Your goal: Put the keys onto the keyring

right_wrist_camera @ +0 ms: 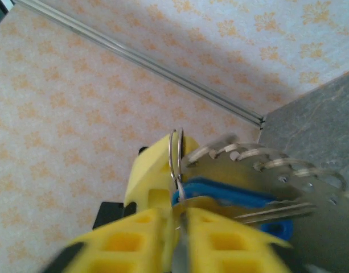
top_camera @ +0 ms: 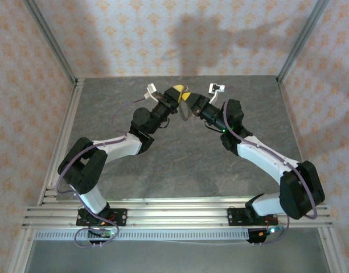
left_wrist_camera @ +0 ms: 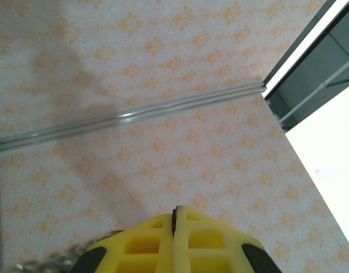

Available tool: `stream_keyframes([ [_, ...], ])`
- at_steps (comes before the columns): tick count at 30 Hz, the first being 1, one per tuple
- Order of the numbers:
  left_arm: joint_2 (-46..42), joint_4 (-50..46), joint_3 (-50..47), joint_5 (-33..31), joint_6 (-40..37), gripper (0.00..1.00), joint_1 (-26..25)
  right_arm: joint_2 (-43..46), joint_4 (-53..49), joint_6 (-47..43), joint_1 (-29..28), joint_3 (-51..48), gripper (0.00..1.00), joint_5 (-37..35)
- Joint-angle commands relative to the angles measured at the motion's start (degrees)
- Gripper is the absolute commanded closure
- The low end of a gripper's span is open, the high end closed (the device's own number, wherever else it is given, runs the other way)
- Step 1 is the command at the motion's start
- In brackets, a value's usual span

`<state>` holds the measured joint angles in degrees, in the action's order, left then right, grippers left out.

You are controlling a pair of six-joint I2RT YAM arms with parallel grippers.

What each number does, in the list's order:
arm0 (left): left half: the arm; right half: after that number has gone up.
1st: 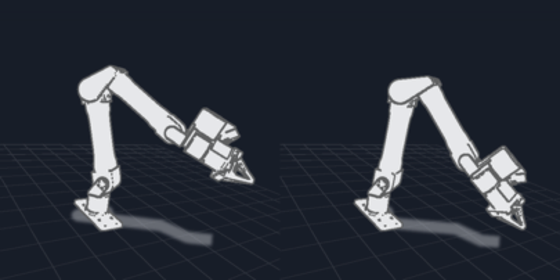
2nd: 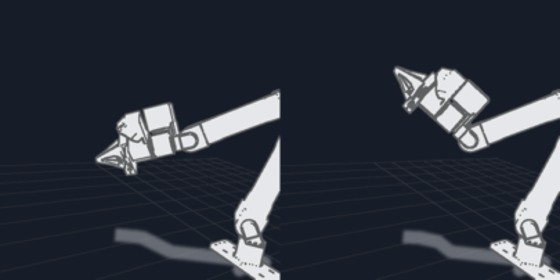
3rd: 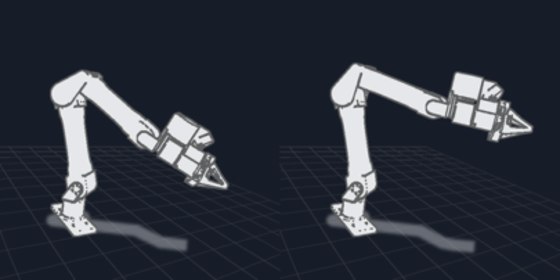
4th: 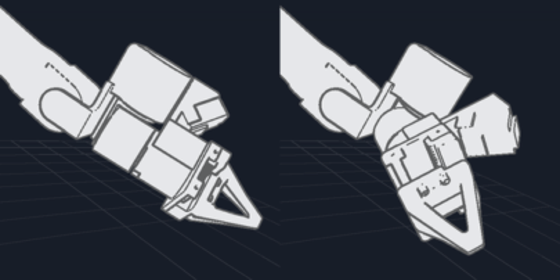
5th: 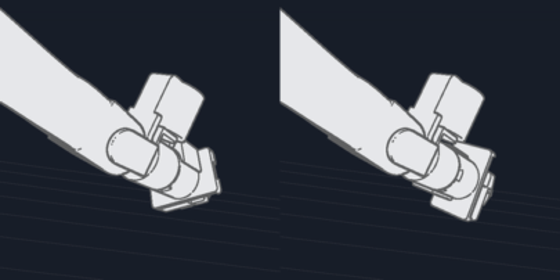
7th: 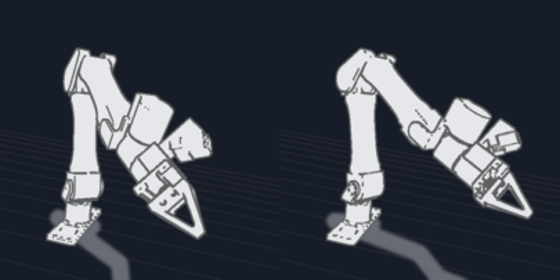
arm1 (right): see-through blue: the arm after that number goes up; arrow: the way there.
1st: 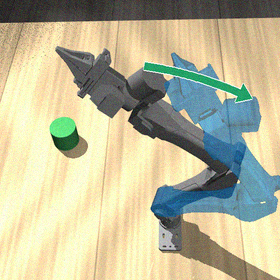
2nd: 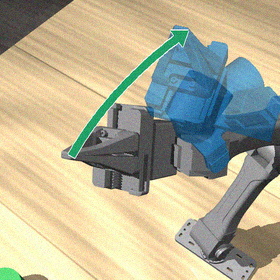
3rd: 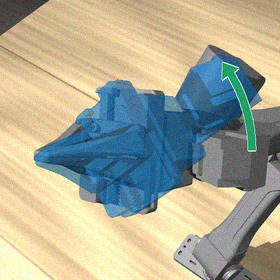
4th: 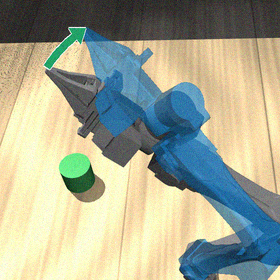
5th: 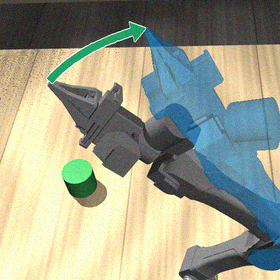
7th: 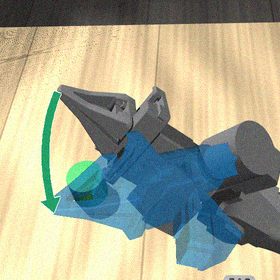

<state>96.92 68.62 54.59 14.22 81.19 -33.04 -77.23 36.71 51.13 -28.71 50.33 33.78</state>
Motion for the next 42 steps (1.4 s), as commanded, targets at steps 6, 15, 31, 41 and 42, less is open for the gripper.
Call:
stream_keyframes([
  [6, 0.81, 3.54, 0.92, 1.17, 0.46, 1.0, -0.64, 7.56, -4.9, -0.64, 4.71, -4.18, 0.59, 3.57],
  [15, 1.12, 3.7, 0.96, 1.35, 0.68, 1.0, -0.63, 13.05, -9.01, -2.83, 6.54, -2.31, 0.57, -1.19],
  [31, 0.47, 3.63, 0.71, 1.27, 0.63, 1.0, -0.7, -0.06, -1.16, 0.77, 1.43, 5.93, 0.66, -3.95],
  [41, 0.39, 3.76, 0.46, 1.25, 0.56, 1.0, -0.72, -1.88, -0.06, 0.9, 0.36, 5.84, 0.74, -4.97],
  [42, 0.39, 3.77, 0.43, 1.25, 0.55, 1.0, -0.66, -1.87, -0.07, 0.9, 0.33, 5.75, 0.75, -5.06],
])
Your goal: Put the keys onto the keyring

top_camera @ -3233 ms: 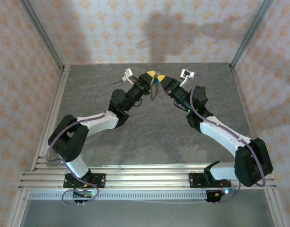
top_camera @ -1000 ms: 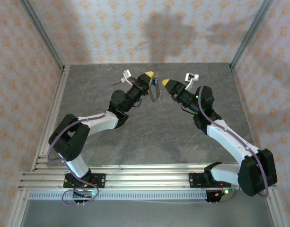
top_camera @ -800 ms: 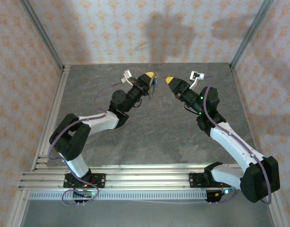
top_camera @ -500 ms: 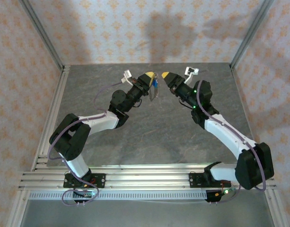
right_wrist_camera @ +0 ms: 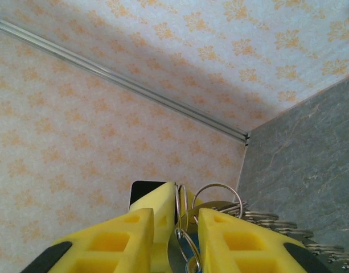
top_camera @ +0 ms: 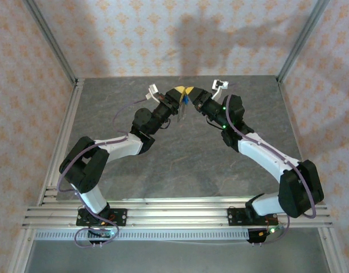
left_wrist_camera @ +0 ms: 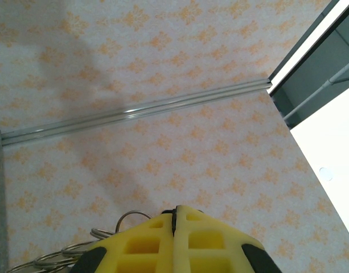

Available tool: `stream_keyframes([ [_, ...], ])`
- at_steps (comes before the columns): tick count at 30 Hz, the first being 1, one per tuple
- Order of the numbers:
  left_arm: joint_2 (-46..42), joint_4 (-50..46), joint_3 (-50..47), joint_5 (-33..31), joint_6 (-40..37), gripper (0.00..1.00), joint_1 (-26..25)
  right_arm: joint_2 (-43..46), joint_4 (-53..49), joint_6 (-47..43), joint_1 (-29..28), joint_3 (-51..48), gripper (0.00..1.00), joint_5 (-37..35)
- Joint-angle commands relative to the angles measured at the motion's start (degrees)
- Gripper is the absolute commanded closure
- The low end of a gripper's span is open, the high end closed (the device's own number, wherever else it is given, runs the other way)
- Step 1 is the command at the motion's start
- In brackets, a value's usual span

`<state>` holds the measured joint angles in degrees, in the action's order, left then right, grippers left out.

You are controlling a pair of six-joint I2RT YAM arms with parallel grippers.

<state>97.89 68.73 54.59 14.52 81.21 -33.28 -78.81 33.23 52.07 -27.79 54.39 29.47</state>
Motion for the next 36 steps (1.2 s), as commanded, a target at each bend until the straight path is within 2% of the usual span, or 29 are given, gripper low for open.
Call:
stream_keyframes([
  [1, -0.59, 3.69, 0.43, 0.86, 0.6, 1.0, -0.44, -0.35, 3.5, -0.04, -0.6, 1.62, 0.75, -0.81],
  [7, -0.59, 3.58, 0.44, 0.87, 0.62, 1.0, -0.48, -0.25, 3.06, -0.35, -0.6, 1.84, 0.77, -1.52],
  [15, -0.59, 3.59, 0.49, 0.92, 0.68, 1.0, -0.47, -1.0, 3.05, -0.39, -0.51, 2.41, 1.0, -1.43],
  [20, -0.93, 3.3, 0.76, 1.44, -0.22, 1.0, -0.47, -0.65, 2.81, -0.86, -0.29, 2.04, 1.0, -1.35],
  [23, -2.76, 0.35, 1.38, 2.88, -3.4, 1.0, -0.4, -0.13, 2.62, -1.14, 0.57, 1.68, 1.0, -0.39],
  [24, -3.88, -1.78, 1.64, 3.37, -5.27, 0.97, -0.39, -0.05, 2.56, -1.27, 1.07, 1.68, 1.0, 0.44],
  [27, -7.87, -9.69, 2.25, 4.39, -11.85, 0.75, -0.18, -0.05, 2.2, -1.77, 2.92, 2.45, 1.0, 4.55],
  [30, -12.31, -20.0, 3.46, 5.41, -20.07, 0.56, 0.0, -0.22, -0.76, -4.0, 4.58, 4.48, 1.0, 9.51],
  [32, -14.66, -25.71, 4.77, 6.76, -25.43, 0.47, 0.31, -0.5, -3.6, -6.24, 5.52, 6.17, 1.0, 13.3],
  [36, -17.66, -37.98, 8.69, 10.45, -35.59, 0.37, 1.1, -1.34, -10.69, -11.77, 7.58, 10.08, 1.0, 20.89],
])
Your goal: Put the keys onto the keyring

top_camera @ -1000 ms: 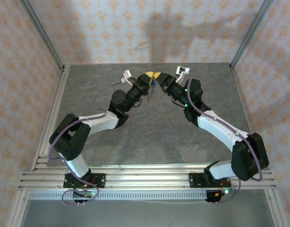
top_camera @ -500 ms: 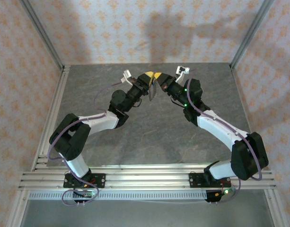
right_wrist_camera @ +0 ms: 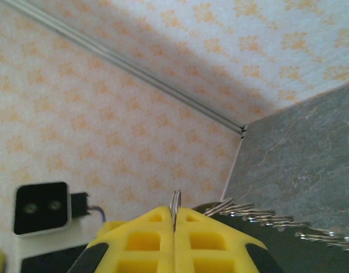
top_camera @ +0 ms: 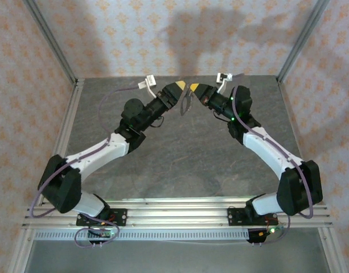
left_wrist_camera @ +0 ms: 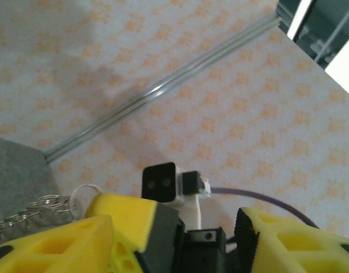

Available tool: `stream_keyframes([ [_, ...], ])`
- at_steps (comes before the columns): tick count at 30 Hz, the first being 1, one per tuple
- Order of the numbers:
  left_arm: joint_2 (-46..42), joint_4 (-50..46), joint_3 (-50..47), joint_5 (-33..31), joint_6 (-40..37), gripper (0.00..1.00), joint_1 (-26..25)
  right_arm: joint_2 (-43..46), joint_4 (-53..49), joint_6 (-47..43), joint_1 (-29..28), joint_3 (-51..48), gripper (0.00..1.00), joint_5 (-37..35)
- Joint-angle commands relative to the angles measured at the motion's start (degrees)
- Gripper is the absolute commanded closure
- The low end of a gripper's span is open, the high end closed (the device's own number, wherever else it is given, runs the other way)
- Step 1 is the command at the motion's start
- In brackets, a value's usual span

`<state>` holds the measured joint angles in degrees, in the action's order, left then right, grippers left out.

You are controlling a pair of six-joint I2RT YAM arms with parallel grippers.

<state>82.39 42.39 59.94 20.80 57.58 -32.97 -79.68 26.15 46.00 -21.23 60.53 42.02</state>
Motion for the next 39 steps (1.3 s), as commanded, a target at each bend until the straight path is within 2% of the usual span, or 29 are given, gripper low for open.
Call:
stream_keyframes([
  [1, -2.48, -14.2, 4.24, 4.97, -13.99, 0.35, 1.04, -0.64, -5.01, -6.72, 1.55, 4.7, 1.0, 9.84],
  [6, -1.25, -24.53, 9.82, 12.4, -21.51, 0.28, 4.22, -2.68, -10.36, -10.92, 4.63, 8.55, 1.0, 17.23],
  [13, 4.71, -29.36, 15.7, 24.88, -25.6, 0.27, 9.58, -5.04, -13.29, -14.44, 8.24, 10.11, 1.0, 24.49],
  [16, 7.81, -32.92, 18.94, 29.79, -29.29, 0.32, 10.77, -6.26, -15.12, -16.4, 9.21, 10.55, 1.0, 26.7],
  [18, 9.8, -34.99, 20.73, 32.31, -31.31, 0.44, 11.15, -7.28, -15.8, -17.24, 9.62, 10.81, 1.0, 27.69],
  [21, 12.47, -36.89, 22.89, 34.87, -33.25, 0.62, 11.43, -8.67, -15.98, -17.57, 9.64, 11.18, 1.0, 28.86],
  [23, 13.86, -37.13, 23.84, 36.31, -33.73, 0.7, 11.6, -9.3, -15.67, -17.39, 9.69, 11.16, 1.0, 29.23],
  [39, 19.84, -37.25, 28.72, 40.17, -33.95, 0.65, 11.79, -9.47, -13.1, -16.27, 9.69, 9.71, 1.0, 29.73],
])
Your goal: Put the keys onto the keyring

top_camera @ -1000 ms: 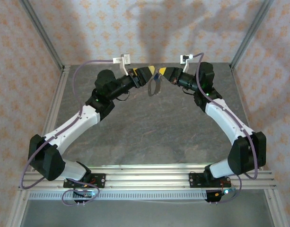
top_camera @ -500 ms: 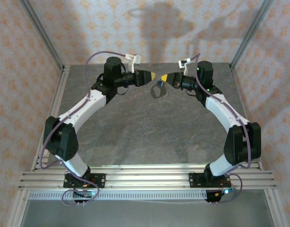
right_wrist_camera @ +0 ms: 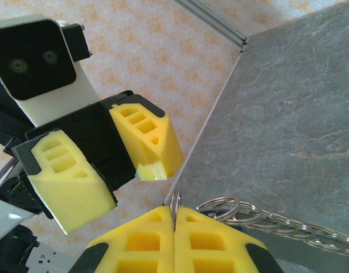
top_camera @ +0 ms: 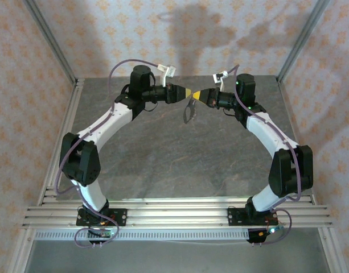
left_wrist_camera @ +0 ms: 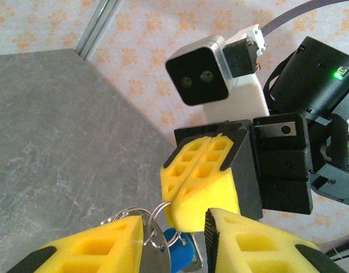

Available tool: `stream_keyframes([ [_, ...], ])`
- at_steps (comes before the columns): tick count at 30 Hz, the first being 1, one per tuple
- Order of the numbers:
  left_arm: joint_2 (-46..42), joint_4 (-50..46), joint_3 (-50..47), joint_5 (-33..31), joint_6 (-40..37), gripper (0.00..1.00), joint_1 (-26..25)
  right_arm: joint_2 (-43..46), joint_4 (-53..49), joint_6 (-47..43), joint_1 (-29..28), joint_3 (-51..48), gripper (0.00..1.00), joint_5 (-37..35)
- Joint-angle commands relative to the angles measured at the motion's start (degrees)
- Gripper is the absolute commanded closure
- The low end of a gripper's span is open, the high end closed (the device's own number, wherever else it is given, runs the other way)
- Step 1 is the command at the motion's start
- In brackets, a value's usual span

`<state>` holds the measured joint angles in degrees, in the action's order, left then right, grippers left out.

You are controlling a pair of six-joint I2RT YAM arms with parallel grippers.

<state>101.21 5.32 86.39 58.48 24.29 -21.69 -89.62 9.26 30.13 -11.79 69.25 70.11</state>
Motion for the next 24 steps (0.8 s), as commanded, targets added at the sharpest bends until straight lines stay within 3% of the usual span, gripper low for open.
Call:
stream_keyframes([
  [1, 1.3, -0.2, 2.53, 2.76, -0.57, 0.66, 0.51, 0.45, 4.05, -0.22, 0.24, 0.91, 1.0, 1.68],
  [15, 2.94, 1.97, 2.93, 5.62, 0.71, 0.69, 0.43, 0.76, 5.15, 0.51, 0.19, 0.8, 1.0, 1.41],
  [24, 2.86, 6.08, 1.86, 8.14, 2.86, 0.83, -0.06, 0.5, 5.94, 0.91, 0.2, 0.45, 1.0, 1.03],
])
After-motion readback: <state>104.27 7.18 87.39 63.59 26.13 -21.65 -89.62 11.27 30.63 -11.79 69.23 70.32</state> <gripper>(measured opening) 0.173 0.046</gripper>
